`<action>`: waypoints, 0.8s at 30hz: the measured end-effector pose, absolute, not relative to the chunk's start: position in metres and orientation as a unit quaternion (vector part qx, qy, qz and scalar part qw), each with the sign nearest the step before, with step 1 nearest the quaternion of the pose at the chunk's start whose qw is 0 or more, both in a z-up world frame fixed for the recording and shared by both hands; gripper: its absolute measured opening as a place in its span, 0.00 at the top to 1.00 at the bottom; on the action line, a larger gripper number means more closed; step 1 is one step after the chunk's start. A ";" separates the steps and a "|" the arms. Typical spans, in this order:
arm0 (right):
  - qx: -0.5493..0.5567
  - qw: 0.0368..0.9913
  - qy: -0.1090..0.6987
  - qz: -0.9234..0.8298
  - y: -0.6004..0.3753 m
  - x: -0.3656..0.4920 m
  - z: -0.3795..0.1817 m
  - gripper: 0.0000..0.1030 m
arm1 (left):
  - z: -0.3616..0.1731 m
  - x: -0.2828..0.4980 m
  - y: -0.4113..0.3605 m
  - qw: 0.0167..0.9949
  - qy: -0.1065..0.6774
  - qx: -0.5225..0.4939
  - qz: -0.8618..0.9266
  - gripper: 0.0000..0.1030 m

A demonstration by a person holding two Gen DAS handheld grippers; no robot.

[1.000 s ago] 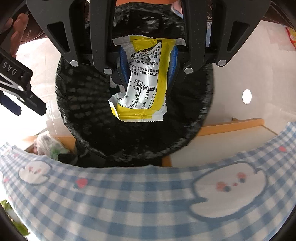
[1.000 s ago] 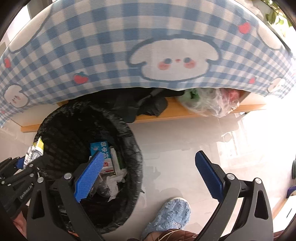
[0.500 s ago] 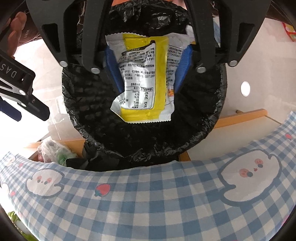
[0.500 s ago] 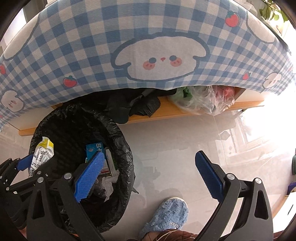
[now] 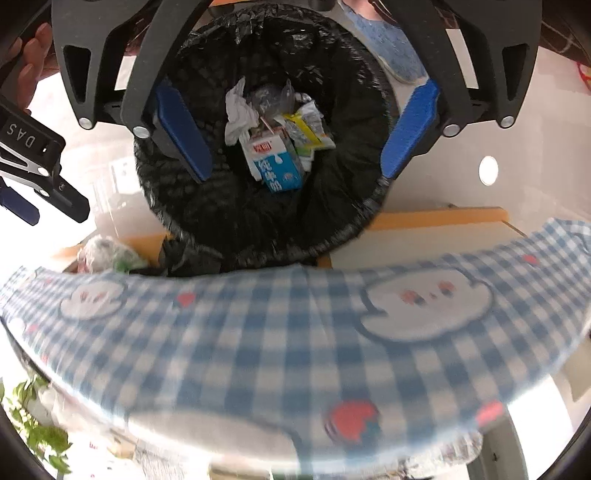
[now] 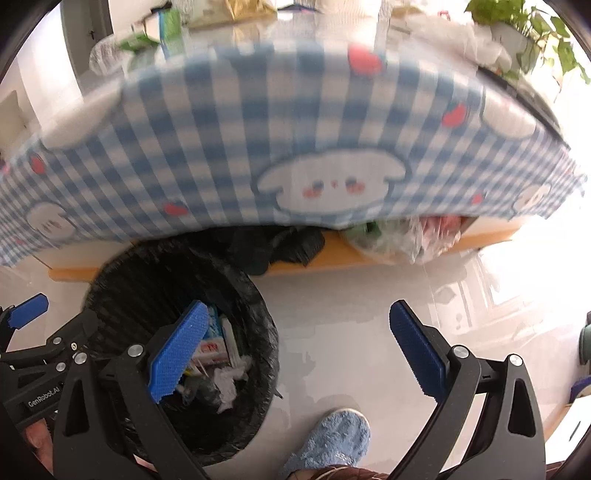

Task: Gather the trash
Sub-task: 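Move both open tools back over the table toward the medicine box and gold bag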

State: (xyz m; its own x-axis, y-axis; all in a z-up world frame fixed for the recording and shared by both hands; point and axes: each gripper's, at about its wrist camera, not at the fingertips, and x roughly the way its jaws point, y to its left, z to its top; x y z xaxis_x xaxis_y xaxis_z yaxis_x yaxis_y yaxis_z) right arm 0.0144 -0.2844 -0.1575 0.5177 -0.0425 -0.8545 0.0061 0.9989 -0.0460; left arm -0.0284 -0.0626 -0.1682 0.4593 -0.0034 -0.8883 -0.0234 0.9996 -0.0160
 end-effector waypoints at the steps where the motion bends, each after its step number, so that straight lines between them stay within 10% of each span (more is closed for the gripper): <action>1: -0.019 0.873 0.486 -0.015 -0.284 0.014 -0.152 0.08 | -0.162 -0.028 -0.062 0.857 0.515 -0.013 0.007 0.08; 24: -0.030 0.928 0.372 -0.005 -0.275 0.039 -0.025 0.08 | -0.049 0.003 -0.037 0.888 0.460 -0.018 0.011 0.06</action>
State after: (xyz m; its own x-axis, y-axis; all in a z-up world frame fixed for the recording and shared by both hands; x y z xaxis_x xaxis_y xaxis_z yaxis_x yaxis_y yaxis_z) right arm 0.0388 -0.2753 -0.0247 0.7233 -0.0307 -0.6898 -0.0132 0.9982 -0.0583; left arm 0.0026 -0.0368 -0.0489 0.5763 0.0029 -0.8173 -0.0358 0.9991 -0.0217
